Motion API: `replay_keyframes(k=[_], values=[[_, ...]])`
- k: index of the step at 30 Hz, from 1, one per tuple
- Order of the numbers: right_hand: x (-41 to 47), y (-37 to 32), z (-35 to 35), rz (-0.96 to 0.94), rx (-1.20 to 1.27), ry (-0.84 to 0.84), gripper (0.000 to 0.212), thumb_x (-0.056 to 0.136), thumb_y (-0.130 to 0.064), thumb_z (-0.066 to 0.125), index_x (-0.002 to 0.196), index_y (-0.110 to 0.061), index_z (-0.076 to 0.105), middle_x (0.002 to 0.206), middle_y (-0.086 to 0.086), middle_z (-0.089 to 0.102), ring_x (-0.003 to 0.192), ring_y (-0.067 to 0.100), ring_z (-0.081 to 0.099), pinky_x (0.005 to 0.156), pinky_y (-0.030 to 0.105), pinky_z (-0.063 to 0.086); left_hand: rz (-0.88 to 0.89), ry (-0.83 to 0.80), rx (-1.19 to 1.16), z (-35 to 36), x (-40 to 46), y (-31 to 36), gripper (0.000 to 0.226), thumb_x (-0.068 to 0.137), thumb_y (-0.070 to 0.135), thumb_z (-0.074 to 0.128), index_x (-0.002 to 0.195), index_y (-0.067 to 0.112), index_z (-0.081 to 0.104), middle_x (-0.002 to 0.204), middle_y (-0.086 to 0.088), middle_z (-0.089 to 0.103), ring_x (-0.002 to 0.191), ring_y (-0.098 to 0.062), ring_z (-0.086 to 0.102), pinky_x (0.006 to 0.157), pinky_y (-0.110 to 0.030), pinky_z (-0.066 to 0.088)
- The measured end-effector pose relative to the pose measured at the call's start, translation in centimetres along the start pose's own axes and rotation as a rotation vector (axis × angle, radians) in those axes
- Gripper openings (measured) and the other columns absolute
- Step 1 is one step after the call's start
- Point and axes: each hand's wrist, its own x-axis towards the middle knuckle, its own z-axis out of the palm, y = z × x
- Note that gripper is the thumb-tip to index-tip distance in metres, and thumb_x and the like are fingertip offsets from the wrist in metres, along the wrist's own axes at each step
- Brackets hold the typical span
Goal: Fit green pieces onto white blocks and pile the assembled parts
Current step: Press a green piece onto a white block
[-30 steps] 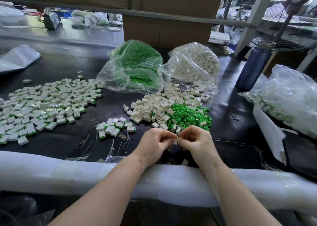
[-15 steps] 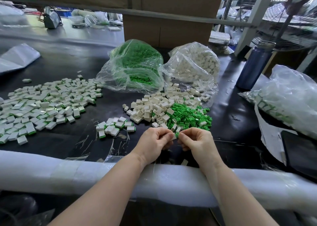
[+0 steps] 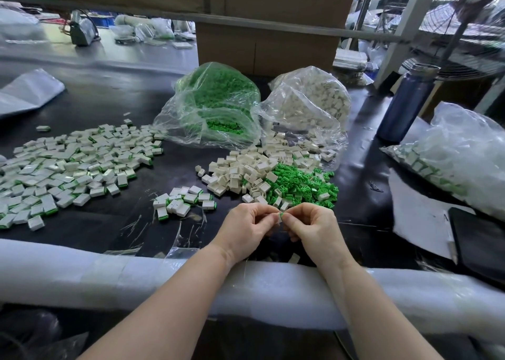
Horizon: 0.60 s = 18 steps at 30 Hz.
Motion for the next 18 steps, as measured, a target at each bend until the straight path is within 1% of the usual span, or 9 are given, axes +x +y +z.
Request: replay_keyframes(k=[2,5,10,13,15,18], values=[[-0.10,-0.07,-0.06,-0.017,0.011,-0.005,0.013,0.080,-0.005,0.069,0.069,-0.012,0.066,0.052,-0.004,0.062,0.047,0.003,0.054,0.047,0.018,0.047,0.003,0.000,-0.015,0.05,-0.04,0.06,0.013,0.087,0.014,0.062,0.090,0.025,0.069,0.082,-0.006,0.071,0.075,-0.016,0.065,0.080,-0.031,0.054],[-0.19,-0.19,-0.11,-0.032,0.027,-0.014,0.013,0.080,-0.004,0.070,0.069,-0.011,0.066,0.052,-0.004,0.063,0.047,0.003,0.054,0.046,0.017,0.046,-0.002,0.001,-0.014,0.05,-0.03,0.06,0.014,0.086,0.014,0.063,0.085,0.028,0.067,0.076,-0.001,0.068,0.072,-0.013,0.062,0.077,-0.027,0.052],[-0.30,-0.33,-0.09,-0.064,0.039,-0.034,0.017,0.079,0.000,0.069,0.067,-0.011,0.066,0.051,-0.006,0.062,0.046,0.002,0.052,0.046,0.016,0.044,-0.010,-0.003,0.004,0.02,0.05,0.02,0.006,0.085,0.014,0.063,0.088,0.017,0.068,0.081,-0.007,0.069,0.079,-0.023,0.065,0.078,-0.032,0.052],[-0.37,-0.44,-0.01,-0.086,0.035,-0.065,0.018,0.079,0.002,0.069,0.065,-0.011,0.066,0.051,-0.006,0.061,0.046,0.001,0.051,0.047,0.014,0.042,-0.004,-0.004,0.047,-0.02,0.05,-0.04,0.008,0.084,0.012,0.061,0.087,0.012,0.068,0.078,0.000,0.068,0.078,-0.017,0.064,0.077,-0.027,0.051],[-0.39,-0.47,0.00,-0.096,0.046,-0.083,0.019,0.079,0.003,0.068,0.065,-0.010,0.066,0.050,-0.008,0.061,0.045,0.000,0.052,0.047,0.013,0.041,-0.005,-0.009,0.045,-0.05,0.06,-0.02,0.008,0.083,0.009,0.060,0.085,0.013,0.067,0.076,0.002,0.066,0.074,-0.015,0.061,0.077,-0.028,0.051],[-0.26,-0.35,-0.11,-0.090,0.066,-0.049,0.019,0.082,0.001,0.065,0.067,-0.012,0.065,0.054,-0.007,0.061,0.049,0.002,0.053,0.048,0.017,0.044,0.000,-0.008,0.001,-0.10,0.11,0.09,0.010,0.084,0.008,0.061,0.083,0.016,0.066,0.079,0.000,0.062,0.073,-0.014,0.058,0.076,-0.031,0.051]])
